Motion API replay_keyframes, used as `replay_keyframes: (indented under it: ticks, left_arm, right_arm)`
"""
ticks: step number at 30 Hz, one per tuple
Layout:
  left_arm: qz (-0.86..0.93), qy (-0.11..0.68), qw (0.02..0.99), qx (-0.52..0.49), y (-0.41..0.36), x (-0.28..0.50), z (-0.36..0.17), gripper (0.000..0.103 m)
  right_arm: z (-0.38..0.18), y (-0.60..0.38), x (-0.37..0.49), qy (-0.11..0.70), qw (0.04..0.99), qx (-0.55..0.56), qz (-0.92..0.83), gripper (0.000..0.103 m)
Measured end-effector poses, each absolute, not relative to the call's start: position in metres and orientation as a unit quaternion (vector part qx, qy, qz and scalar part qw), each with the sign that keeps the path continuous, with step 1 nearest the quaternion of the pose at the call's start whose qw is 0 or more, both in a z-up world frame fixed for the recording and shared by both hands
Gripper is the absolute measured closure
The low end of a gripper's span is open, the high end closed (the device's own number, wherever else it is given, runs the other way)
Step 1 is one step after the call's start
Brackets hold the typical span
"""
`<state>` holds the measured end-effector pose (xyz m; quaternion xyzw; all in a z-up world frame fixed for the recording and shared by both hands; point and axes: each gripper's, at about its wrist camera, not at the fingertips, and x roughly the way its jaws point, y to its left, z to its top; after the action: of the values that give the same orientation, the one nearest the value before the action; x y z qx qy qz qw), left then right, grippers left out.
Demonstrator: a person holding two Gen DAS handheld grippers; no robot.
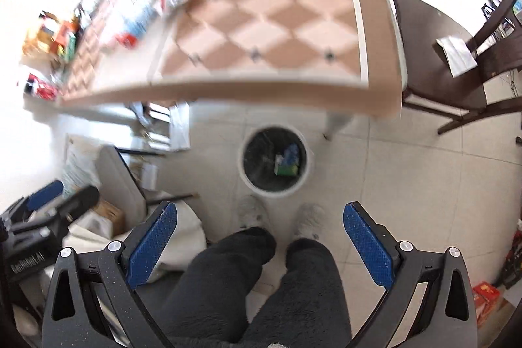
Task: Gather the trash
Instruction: 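Move both grippers back over the table, then grasp the Doctor toothpaste box with the left gripper while the right grasps the red snack pouch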
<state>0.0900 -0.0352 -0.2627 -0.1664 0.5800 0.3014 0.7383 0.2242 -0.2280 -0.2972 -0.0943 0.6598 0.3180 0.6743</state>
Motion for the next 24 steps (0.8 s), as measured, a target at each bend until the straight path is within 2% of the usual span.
replay_keyframes:
  ticks: [4,11,17,24]
  left_arm:
    - [0.344,0.58,0.727,-0.126,0.024,0.108,-0.247,0.0]
    - [0.376,0.6,0.697,-0.11,0.153,0.136,-0.269,0.0]
    - [0.322,0.621,0.697,-0.155,0.238,0.183,-0.305,0.0]
    - [0.247,0.668,0.678,-0.181,0.275,0.238,-0.373,0.0]
  right_arm:
    - [-0.275,-0.206,0.253,0.662,0.679,-0.082,0.306,0.0]
    - [-0.274,-0.119,0.312,0.666,0.685,-0.071,0.287,0.0]
    - [-0.302,0.012,0.373,0.676,0.679,-0.089,0.272,0.001]
    - [-0.371,0.128,0.416,0.702,0.651,-0.129,0.259,0.003]
